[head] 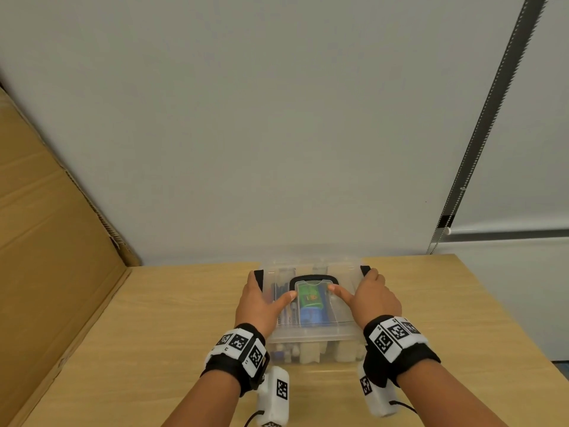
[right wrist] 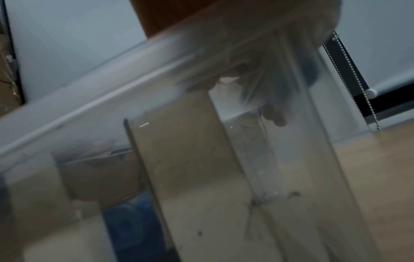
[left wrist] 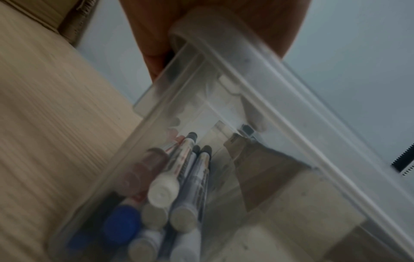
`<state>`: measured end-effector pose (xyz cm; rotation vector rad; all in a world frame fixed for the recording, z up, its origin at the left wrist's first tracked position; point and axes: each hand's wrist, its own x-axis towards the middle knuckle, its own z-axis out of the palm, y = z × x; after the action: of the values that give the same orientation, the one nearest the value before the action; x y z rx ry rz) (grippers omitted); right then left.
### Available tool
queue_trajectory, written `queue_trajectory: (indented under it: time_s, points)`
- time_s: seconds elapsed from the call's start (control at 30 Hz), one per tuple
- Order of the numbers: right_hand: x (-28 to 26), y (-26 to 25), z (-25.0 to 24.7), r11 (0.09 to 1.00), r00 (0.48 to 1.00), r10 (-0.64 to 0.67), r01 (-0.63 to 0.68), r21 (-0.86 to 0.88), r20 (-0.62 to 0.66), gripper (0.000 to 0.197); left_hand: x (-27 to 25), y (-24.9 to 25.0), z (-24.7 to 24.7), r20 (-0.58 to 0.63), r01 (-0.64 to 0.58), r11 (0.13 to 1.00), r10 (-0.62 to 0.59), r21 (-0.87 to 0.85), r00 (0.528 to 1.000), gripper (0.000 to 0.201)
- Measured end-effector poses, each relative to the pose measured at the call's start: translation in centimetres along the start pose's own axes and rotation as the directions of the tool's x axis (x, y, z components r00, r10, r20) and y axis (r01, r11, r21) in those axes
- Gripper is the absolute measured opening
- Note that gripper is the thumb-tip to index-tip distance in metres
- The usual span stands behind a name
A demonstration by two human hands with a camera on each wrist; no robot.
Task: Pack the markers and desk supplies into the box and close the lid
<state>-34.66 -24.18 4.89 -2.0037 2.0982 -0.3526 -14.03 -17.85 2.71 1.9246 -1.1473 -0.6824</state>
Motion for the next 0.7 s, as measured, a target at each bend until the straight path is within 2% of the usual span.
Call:
queue_trajectory:
  time_s: [0.1,0.27,0.33,0.43,0.5,0.57,0.63,0.7]
  points:
    - [-0.2,0.5,0.0,0.998,0.999,-0.026,0.027,0.061,-0.018,0.102,-0.5,0.5,-0.2,-0.012,0.006,1.000,-0.006,0.008,1.000,0.111]
    - [-0.2,0.8,-0.1,0.992,0.999,-0.050,0.052,0.116,-0.020,0.091,-1.5,1.4,-0.4,-0.077,-0.011,0.999,0.008,-0.035,0.997,0.081]
    - [0.0,1.0,-0.2,0.984,0.999,-0.053,0.054,0.167,-0.011,0.080,-1.6,1.5,-0.5,-0.085,-0.012,1.000,0.012,0.005,0.996,0.086]
    - [0.2,1.7,-0.1,0.959,0.997,-0.072,0.063,0.276,0.021,0.071,-1.6,1.5,-0.7,-0.095,0.011,0.980,0.008,0.200,0.995,0.095]
    - [0.3,2.2,0.0,0.935,0.996,-0.081,0.063,0.350,0.038,0.069,-2.0,2.3,-1.0,-0.118,0.018,0.928,0.028,0.373,0.993,0.084]
    - [0.0,2.5,0.0,0.914,0.994,-0.092,0.060,0.400,0.060,0.067,-2.4,2.7,-1.0,-0.123,0.019,0.886,0.043,0.463,0.991,0.075]
    - [-0.8,2.5,-0.6,0.890,0.991,-0.110,0.063,0.452,0.079,0.071,-2.7,2.8,-1.3,-0.084,0.008,0.893,0.034,0.449,0.996,0.075]
    - [-2.2,2.9,-1.6,0.841,0.990,-0.116,0.057,0.537,0.077,0.077,-3.3,2.4,-2.2,-0.060,-0.015,0.938,0.038,0.348,0.997,0.079]
